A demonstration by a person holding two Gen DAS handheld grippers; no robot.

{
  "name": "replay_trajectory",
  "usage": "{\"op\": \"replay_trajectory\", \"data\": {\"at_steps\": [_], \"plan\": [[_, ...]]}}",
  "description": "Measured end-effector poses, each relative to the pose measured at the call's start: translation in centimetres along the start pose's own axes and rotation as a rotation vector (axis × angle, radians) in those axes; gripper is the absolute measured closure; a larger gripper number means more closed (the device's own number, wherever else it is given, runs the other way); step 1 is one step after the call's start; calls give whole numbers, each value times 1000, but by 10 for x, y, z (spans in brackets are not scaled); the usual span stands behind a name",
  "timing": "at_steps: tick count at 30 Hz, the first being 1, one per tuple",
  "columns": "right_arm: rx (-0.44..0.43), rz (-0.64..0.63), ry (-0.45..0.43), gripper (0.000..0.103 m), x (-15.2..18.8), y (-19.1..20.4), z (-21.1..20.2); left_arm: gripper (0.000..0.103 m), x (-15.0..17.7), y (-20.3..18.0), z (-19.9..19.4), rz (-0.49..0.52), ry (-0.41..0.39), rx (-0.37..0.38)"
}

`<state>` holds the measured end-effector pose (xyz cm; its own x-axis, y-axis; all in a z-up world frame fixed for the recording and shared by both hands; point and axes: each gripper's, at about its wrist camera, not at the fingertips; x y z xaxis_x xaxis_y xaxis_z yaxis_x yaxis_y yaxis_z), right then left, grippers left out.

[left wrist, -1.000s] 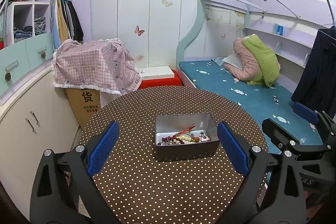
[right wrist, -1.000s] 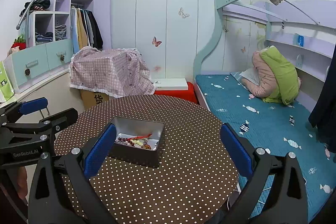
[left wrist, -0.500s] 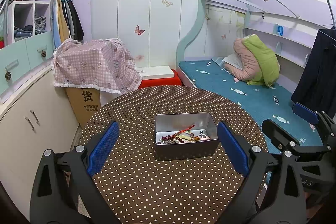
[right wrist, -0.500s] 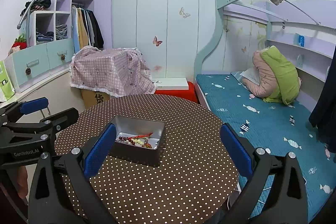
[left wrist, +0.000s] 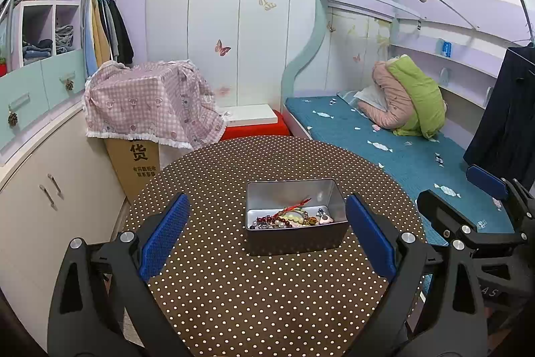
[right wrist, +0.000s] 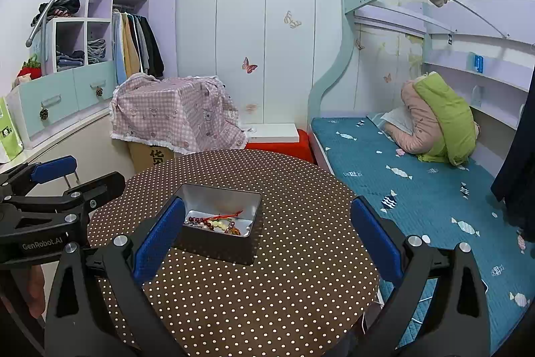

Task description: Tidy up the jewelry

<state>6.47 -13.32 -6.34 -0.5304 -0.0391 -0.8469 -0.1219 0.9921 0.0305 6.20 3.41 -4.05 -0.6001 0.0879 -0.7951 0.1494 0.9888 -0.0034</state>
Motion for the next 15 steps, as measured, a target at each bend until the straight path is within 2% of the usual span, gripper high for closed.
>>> {"op": "replay_trajectory", "data": {"at_steps": [15], "plan": [[2, -2, 3, 7, 0, 1, 0, 9, 0, -4, -1, -5, 6, 0]]}}
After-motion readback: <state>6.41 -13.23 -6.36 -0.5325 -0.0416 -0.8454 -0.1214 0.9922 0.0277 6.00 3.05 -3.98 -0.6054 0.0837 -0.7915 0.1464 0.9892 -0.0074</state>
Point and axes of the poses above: each gripper's, at about its wrist camera, not at the fingertips, and z roughly the way its jaws point, y to its left, x to its underside, and after that the axes turned 9 degrees about y, right-handed
